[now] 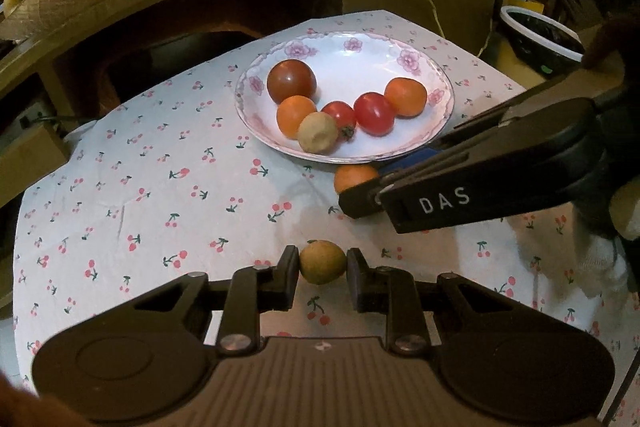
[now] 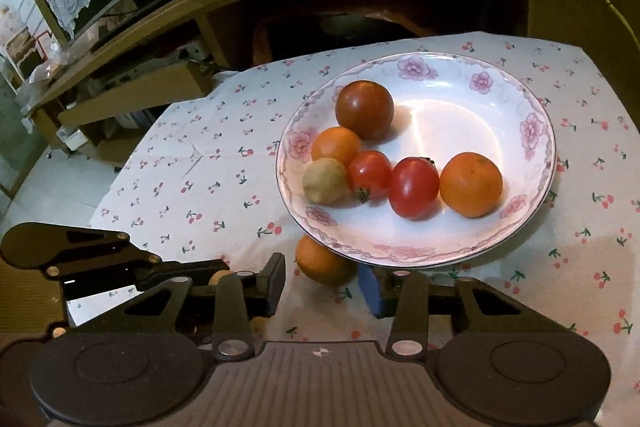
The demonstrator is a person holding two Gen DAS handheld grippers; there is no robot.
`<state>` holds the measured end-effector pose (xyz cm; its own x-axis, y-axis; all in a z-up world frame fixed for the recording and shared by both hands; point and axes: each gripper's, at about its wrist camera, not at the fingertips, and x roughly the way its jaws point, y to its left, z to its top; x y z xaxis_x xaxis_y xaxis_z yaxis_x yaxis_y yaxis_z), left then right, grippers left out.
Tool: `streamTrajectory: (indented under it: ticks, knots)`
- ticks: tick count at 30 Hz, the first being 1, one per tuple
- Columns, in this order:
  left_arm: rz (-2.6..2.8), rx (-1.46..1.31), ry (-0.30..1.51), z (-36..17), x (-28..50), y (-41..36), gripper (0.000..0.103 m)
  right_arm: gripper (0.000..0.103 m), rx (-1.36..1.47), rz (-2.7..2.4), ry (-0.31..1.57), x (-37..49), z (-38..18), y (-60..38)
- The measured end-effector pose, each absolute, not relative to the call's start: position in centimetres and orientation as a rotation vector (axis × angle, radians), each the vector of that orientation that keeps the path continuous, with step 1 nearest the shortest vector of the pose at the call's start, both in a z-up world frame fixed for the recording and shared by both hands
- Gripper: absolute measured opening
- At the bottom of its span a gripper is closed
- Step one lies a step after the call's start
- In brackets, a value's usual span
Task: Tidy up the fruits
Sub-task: 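Move the left gripper to the last kiwi while the right approaches the tangerine, then grasp the brown kiwi with the left gripper while the right grasps the tangerine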
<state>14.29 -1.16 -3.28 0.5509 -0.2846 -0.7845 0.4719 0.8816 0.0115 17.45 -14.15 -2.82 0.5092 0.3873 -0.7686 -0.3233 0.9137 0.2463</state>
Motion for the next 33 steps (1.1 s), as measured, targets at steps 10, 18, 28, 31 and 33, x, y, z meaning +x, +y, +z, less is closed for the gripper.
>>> streamTrajectory:
  ticks: [10, 18, 28, 31, 33]
  knots:
    - [-0.468, 0.235, 0.886, -3.3, 14.2, -1.4, 0.031, 0.029, -0.007, 0.478, 0.991, 16.0, -1.9, -14.7]
    - [-0.472, 0.25, 0.889, -3.8, 14.1, -2.0, 0.032, 0.029, -0.041, 0.412, 1.017, 13.1, -1.2, -17.2]
    - [-0.45, 0.264, 0.913, -3.6, 13.3, -2.3, 0.035, 0.035, -0.046, 0.426, 1.035, 12.3, -1.8, -18.2]
    - [-0.434, 0.26, 0.924, -3.5, 13.1, -2.3, 0.038, 0.041, -0.063, 0.422, 1.036, 12.3, -1.8, -18.2]
    - [-0.425, 0.262, 0.928, -3.5, 12.9, -2.4, 0.039, 0.043, -0.068, 0.427, 1.031, 12.2, -1.7, -18.2]
